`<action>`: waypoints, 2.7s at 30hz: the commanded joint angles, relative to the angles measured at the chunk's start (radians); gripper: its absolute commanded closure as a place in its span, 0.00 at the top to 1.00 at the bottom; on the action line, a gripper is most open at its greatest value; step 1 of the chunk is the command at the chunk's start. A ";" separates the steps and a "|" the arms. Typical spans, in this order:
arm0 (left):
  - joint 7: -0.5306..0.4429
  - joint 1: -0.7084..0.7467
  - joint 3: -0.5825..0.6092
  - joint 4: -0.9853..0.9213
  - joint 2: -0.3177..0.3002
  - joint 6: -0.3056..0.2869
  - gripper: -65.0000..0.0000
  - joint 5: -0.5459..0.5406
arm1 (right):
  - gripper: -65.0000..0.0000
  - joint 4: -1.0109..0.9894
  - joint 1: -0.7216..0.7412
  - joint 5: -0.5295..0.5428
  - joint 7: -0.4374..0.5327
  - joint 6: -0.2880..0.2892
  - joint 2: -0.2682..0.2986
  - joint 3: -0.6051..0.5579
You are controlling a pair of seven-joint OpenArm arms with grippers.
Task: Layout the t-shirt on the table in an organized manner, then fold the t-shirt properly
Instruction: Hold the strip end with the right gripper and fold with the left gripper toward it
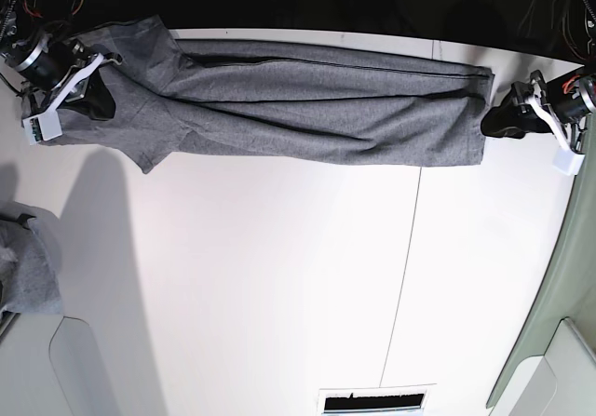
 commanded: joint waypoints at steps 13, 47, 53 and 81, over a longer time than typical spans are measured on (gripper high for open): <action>-0.169 -0.003 0.108 0.014 0.050 0.075 0.59 0.259 | 0.00 0.014 0.002 0.015 0.019 0.003 0.013 0.005; -0.188 -0.037 0.138 0.388 -0.021 0.075 0.00 0.305 | 0.00 0.014 0.035 0.037 0.022 0.003 0.013 0.005; -0.193 -0.028 0.322 0.467 0.011 0.113 0.00 0.356 | 0.00 0.014 0.035 -0.023 0.022 0.003 0.013 0.005; -0.230 -0.081 0.637 0.300 0.384 0.054 0.60 0.443 | 0.49 -0.049 0.057 -0.040 -0.047 -0.099 0.032 0.268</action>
